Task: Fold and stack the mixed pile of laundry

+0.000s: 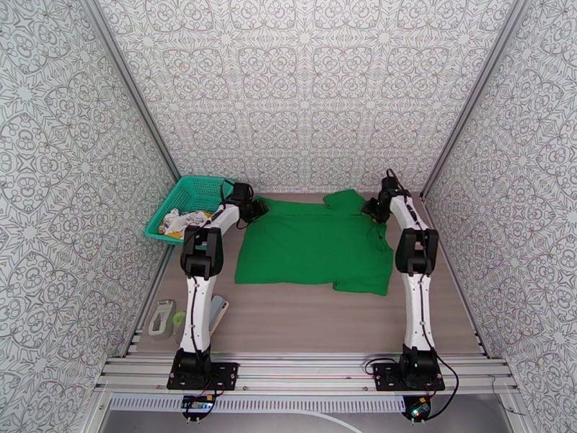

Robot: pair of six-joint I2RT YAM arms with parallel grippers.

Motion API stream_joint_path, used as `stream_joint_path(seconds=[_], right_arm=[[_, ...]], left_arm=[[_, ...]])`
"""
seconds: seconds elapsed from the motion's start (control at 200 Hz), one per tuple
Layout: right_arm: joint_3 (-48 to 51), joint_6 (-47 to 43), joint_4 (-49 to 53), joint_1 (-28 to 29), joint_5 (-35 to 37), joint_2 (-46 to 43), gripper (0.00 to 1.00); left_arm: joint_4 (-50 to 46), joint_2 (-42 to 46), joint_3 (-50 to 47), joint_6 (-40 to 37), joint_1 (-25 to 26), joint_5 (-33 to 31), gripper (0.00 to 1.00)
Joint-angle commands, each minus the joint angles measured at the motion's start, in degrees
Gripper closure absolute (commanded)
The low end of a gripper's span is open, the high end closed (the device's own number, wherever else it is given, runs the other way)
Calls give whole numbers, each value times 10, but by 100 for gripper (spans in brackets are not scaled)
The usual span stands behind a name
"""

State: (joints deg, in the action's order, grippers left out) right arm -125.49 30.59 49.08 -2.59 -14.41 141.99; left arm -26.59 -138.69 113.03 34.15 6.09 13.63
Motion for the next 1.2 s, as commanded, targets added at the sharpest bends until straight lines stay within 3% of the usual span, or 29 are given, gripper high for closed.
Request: stream_joint_path(seconds=[0.0,0.17,0.325,0.445,0.67,0.795,1.015,1.12,1.195], right_arm=[[181,5,-66,-3,11,-188,46],[542,41,-154,-4,42,-456,40],[732,22,-118,-3,49,-592,34],[823,26,-124,-3,32,-634,38],[862,32,-201,-4,-9,-587,50],[828,34,-219,-2,-29,-537,65],[758,43,-204,3,-51,-530,90],[720,49,-191,10,-62,-519,100],[691,56,-181,14,-65,-509,100]], left_arm=[[-22,135,-75,-42,12,-29,37],[18,301,-267,-57,60,-45,34],[48,411,-422,-40,115,-56,33],[76,456,-507,-17,153,-60,33],[104,477,-581,11,186,-62,33],[112,482,-601,16,184,-69,33],[120,479,-612,14,164,-66,33],[124,475,-608,14,159,-65,33],[124,472,-605,15,156,-63,33]])
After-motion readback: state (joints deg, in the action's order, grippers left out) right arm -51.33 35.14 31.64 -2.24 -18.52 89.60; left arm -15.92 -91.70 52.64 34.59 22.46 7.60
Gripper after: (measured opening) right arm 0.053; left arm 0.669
